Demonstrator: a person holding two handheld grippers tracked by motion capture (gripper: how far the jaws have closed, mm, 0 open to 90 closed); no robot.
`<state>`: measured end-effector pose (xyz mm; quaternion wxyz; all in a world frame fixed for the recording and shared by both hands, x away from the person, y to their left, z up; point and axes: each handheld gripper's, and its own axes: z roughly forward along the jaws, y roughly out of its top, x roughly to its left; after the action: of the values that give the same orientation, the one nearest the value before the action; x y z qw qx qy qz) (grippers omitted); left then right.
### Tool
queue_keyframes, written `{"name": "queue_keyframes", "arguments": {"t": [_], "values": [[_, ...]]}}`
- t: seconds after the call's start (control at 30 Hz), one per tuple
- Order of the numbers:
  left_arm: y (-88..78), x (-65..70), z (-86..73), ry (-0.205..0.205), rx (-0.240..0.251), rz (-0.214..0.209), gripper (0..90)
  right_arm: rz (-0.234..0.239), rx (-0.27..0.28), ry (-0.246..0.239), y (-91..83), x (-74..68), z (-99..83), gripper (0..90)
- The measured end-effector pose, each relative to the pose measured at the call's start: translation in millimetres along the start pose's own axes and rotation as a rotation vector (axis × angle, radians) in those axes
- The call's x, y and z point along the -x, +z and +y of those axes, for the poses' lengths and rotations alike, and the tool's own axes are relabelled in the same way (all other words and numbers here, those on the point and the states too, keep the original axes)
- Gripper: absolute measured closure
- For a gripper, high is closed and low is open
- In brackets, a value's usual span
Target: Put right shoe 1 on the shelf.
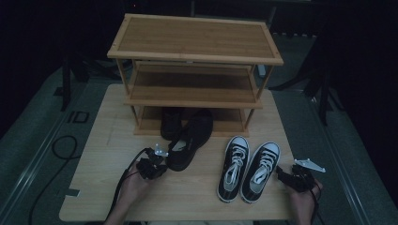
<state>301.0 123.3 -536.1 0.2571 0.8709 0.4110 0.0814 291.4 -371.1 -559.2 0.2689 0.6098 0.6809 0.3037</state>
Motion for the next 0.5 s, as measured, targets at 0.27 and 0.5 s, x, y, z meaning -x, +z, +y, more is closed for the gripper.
{"name": "queue_keyframes", "arguments": {"t": [0.27, 0.5], "values": [[12.2, 27.8, 19.4, 0.077, -0.016, -0.002, 90.0, 0.0, 0.0, 0.001, 0.0, -0.1, 0.0, 29.7], [27.9, 54.8, 40.5, 0.125, -0.001, -0.026, 90.0, 0.0, 0.0, 0.0, 0.0, 0.0, 0.0, 29.7]]}}
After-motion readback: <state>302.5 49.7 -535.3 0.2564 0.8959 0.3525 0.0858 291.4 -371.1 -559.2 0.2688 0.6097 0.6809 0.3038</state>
